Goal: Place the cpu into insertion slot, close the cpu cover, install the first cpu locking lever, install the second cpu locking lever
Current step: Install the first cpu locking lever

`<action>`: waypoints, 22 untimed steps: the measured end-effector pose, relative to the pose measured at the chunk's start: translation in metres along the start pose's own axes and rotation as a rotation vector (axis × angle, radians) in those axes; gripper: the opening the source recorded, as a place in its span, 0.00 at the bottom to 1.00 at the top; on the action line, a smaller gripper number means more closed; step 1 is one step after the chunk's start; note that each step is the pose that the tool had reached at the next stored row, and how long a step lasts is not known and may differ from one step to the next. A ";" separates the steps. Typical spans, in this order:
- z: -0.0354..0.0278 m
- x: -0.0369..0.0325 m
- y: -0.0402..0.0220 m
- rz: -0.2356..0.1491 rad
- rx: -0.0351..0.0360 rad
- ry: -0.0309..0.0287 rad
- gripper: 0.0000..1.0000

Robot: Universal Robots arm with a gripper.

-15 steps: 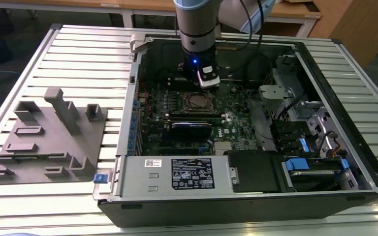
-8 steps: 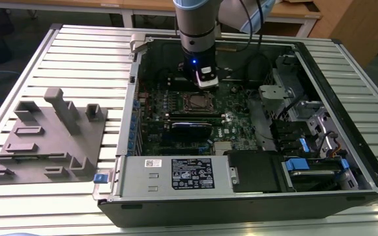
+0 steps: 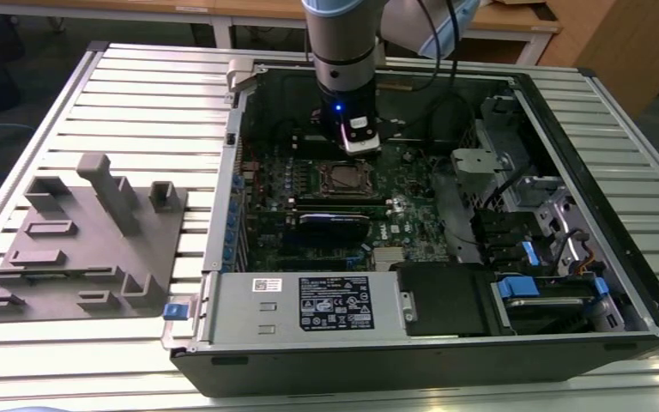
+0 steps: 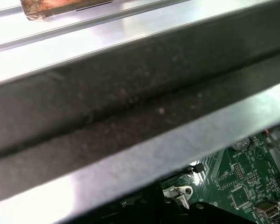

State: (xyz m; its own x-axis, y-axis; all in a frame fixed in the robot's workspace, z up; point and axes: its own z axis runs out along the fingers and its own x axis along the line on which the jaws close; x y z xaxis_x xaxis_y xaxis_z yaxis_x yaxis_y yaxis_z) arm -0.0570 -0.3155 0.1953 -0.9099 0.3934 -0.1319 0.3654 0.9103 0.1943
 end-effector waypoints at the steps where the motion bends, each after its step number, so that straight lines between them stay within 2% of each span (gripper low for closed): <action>1: 0.0000 -0.0002 0.0001 0.000 0.0001 -0.0001 0.11; 8: 0.0005 -0.0022 0.0013 0.001 -0.0001 -0.0003 0.11; 14: -0.0040 -0.0028 0.0024 0.001 -0.0002 -0.0003 0.11; 19: -0.0038 -0.0032 0.0025 -0.001 0.0091 -0.0040 0.11; 22: -0.0023 -0.0030 0.0022 -0.001 0.0097 -0.0055 0.11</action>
State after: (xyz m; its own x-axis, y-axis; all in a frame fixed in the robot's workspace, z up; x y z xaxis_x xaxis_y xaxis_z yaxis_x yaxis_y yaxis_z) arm -0.0539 -0.3150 0.1984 -0.9091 0.3933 -0.1374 0.3665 0.9119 0.1848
